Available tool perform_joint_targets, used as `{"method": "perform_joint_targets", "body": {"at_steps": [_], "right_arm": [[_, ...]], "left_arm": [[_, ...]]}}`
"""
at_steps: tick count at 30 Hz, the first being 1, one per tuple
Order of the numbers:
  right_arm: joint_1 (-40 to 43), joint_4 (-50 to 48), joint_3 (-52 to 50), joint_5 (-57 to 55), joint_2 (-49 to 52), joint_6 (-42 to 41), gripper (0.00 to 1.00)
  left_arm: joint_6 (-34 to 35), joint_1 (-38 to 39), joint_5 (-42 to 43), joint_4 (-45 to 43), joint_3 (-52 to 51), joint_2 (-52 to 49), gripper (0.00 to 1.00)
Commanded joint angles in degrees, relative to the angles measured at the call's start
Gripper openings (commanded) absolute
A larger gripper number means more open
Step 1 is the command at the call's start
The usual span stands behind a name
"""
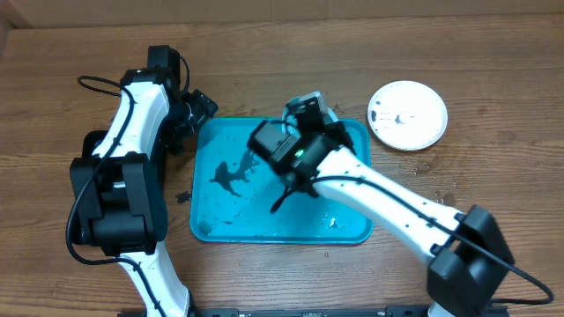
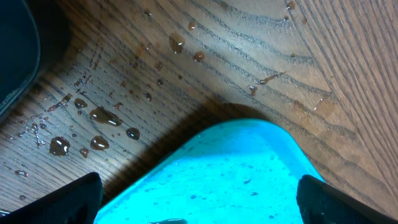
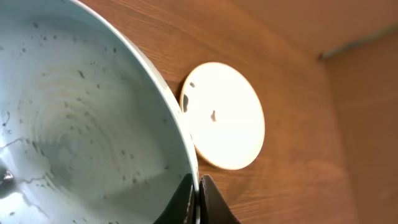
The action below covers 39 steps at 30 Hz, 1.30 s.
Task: Clean dirty plates on tray and stack at the side
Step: 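Carry the plate right and lower it onto the white plate stack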
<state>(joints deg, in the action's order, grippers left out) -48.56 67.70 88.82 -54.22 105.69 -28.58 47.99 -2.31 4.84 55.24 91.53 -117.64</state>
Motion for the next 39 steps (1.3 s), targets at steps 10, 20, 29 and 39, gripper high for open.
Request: {"method": "perform_joint_targets", "body": {"at_steps": [10, 20, 29, 39], "right_arm": [[30.8, -2.8, 1.4, 43.0, -12.3, -4.0, 0.04], [57.7, -6.7, 1.2, 55.6, -12.0, -1.0, 0.04], [63.5, -9.4, 1.2, 55.9, -5.6, -1.0, 0.04], [63.1, -11.7, 1.2, 57.4, 1.6, -1.6, 0.04]], "left_arm": [[-0.4, -0.3, -1.0, 0.0, -0.3, 1.2, 1.0], [-0.4, -0.3, -1.0, 0.0, -0.3, 1.2, 1.0], [-0.4, -0.3, -1.0, 0.0, -0.3, 1.2, 1.0], [-0.4, -0.3, -1.0, 0.0, -0.3, 1.2, 1.0]]}}
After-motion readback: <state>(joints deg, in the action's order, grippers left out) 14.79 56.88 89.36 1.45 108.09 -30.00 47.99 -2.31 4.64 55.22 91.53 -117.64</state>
